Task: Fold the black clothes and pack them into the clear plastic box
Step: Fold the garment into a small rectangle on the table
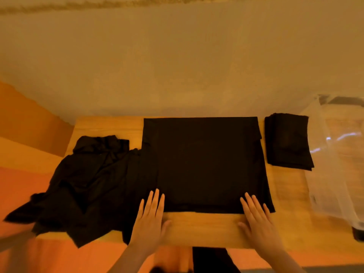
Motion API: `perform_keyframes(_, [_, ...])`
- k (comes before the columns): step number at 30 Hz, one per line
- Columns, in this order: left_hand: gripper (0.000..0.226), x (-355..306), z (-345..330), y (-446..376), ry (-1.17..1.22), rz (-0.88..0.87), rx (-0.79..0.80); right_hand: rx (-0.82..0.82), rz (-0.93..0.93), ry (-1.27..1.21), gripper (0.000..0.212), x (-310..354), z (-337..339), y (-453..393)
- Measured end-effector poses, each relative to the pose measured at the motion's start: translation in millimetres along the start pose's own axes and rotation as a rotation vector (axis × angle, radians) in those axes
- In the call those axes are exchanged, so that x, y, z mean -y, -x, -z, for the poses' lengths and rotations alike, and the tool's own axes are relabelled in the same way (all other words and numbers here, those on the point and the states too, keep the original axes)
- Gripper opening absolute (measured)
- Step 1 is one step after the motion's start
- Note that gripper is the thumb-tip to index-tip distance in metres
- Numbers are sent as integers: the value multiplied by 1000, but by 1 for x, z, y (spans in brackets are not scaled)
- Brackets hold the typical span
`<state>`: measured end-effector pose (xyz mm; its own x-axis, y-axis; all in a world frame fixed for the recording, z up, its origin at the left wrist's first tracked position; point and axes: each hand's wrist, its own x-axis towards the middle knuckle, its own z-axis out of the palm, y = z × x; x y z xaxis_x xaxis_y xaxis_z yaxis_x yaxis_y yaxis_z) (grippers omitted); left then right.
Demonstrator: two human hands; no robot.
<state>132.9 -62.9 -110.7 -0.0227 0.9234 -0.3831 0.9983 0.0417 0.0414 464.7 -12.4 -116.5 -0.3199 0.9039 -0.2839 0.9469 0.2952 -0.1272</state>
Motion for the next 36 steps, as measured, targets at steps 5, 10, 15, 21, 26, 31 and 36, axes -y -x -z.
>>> perform_keyframes(5, [65, -2, -3, 20, -5, -79, 18, 37, -27, 27, 63, -4, 3, 19])
perform_keyframes(10, [80, -6, -6, 15, -35, -165, -86, 45, -21, 57, 66, -1, 9, 10])
perform_keyframes(15, [82, -5, -21, 30, -15, -178, -32, 90, 16, 61, 71, -6, -5, 27])
perform_keyframes(21, [87, -9, -35, 59, 5, -241, -73, 97, 85, 40, 75, -14, -13, 64])
perform_keyframes(26, [84, -2, -38, 61, -86, -304, -221, 59, 56, 71, 52, -16, -14, 74])
perform_keyframes(31, [70, 3, -27, 56, -89, -387, -212, -92, 80, 172, 45, -13, -15, 76])
perform_keyframes(36, [55, 7, -3, 56, 94, -385, -144, -116, 128, 32, 58, -23, 1, 73])
